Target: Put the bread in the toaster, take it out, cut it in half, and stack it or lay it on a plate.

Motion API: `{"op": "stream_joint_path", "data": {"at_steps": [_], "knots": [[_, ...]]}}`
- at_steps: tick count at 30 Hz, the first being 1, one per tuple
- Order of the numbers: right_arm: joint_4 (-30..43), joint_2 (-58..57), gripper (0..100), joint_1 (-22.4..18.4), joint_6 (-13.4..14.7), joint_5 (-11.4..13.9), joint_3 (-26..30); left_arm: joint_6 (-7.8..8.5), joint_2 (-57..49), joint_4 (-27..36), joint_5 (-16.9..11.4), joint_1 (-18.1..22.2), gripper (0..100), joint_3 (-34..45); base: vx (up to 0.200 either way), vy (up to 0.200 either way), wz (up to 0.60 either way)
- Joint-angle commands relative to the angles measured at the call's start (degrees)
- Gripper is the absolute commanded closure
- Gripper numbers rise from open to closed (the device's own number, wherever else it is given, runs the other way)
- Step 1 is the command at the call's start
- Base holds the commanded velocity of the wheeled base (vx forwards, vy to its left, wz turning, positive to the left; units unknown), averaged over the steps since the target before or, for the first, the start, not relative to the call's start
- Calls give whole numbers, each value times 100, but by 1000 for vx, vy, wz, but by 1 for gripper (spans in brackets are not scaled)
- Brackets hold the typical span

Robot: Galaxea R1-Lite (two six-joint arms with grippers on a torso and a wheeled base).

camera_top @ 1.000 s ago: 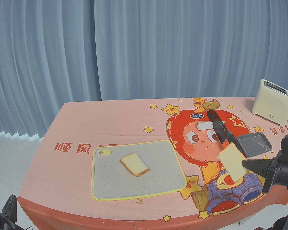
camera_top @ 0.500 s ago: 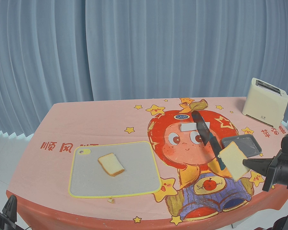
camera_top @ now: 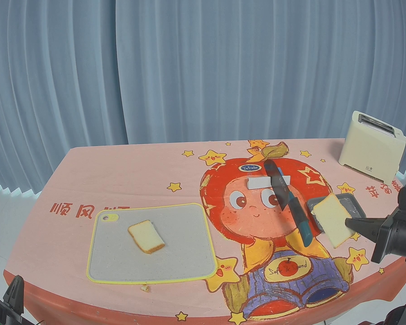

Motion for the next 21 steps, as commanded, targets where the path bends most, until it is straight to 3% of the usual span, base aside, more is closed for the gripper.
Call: {"op": "stream_joint_path", "data": {"at_steps": [1,3,12,21], "knots": [[-2,25,100,-154,-10,-15,-58,-2,-93,-6,4,14,100,101,0,0,0],[-2,34,100,-268,-10,-6,-111,-2,-93,-6,4,14,100,101,0,0,0],[-11,333,100,-1033,-19,56,-260,-2,-93,-6,4,6,100,101,0,-200,0],[-723,825,100,-1639,-89,196,-181,-2,-93,-6,4,6,100,101,0,-200,0]]}}
